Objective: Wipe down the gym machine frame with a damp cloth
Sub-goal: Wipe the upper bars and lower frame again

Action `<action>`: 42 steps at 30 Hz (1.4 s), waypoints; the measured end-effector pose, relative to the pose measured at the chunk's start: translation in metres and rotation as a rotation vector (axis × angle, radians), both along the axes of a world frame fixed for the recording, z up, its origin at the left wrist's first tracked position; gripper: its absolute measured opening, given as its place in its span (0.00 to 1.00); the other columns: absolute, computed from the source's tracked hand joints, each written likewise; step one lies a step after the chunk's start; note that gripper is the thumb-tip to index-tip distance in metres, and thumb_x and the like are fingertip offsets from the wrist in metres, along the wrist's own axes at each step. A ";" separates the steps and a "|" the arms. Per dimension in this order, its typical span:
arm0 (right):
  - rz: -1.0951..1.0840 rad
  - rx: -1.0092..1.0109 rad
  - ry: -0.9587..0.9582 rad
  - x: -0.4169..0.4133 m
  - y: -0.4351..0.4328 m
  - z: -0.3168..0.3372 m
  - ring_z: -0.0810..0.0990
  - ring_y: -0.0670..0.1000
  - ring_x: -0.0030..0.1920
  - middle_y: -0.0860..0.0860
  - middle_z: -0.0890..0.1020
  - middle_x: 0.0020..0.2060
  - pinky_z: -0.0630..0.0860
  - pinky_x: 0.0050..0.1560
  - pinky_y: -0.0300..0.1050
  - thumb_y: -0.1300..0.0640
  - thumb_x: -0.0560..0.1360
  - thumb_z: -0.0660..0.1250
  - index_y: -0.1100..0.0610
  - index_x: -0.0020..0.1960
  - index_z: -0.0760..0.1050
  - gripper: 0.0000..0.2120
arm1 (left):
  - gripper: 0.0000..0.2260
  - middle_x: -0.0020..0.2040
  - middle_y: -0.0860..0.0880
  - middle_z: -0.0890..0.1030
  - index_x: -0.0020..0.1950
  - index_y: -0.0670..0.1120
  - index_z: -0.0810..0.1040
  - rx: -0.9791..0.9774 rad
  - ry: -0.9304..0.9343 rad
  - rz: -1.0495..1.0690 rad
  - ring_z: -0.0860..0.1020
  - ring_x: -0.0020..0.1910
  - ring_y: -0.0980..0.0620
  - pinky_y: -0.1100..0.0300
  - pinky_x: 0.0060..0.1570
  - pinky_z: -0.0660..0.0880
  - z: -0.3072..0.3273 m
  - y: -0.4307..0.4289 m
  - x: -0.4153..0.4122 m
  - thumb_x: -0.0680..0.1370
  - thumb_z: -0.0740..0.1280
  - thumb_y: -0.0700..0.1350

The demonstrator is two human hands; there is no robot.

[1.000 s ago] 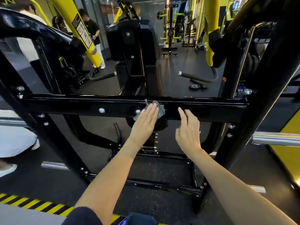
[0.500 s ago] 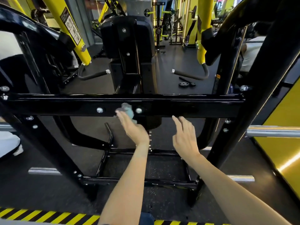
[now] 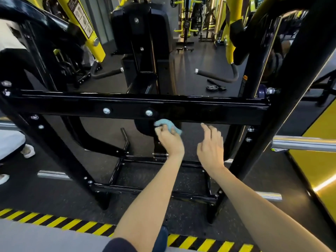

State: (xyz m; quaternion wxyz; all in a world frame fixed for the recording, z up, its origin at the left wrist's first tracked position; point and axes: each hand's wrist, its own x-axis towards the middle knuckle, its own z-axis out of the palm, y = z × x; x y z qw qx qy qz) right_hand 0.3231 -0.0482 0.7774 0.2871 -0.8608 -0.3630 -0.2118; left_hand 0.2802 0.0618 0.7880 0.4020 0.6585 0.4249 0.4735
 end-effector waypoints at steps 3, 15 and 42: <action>0.002 0.008 0.004 0.007 -0.012 -0.002 0.75 0.60 0.54 0.60 0.75 0.58 0.75 0.54 0.56 0.69 0.66 0.68 0.63 0.68 0.68 0.31 | 0.10 0.50 0.46 0.69 0.59 0.32 0.77 0.089 -0.007 -0.073 0.71 0.47 0.52 0.59 0.56 0.72 -0.002 -0.022 -0.001 0.78 0.65 0.34; 0.123 -0.017 0.051 0.012 -0.014 0.000 0.73 0.58 0.57 0.58 0.74 0.60 0.71 0.59 0.55 0.69 0.69 0.67 0.62 0.69 0.69 0.29 | 0.17 0.57 0.40 0.73 0.63 0.36 0.74 0.325 0.193 0.266 0.70 0.56 0.42 0.59 0.50 0.68 0.052 0.032 -0.009 0.74 0.65 0.29; -0.078 -0.020 -0.021 0.059 -0.074 0.007 0.63 0.63 0.71 0.64 0.56 0.75 0.63 0.70 0.58 0.68 0.67 0.68 0.64 0.76 0.58 0.39 | 0.11 0.47 0.39 0.73 0.52 0.35 0.76 0.383 -0.092 0.026 0.75 0.44 0.41 0.53 0.43 0.74 0.022 -0.064 0.053 0.71 0.65 0.27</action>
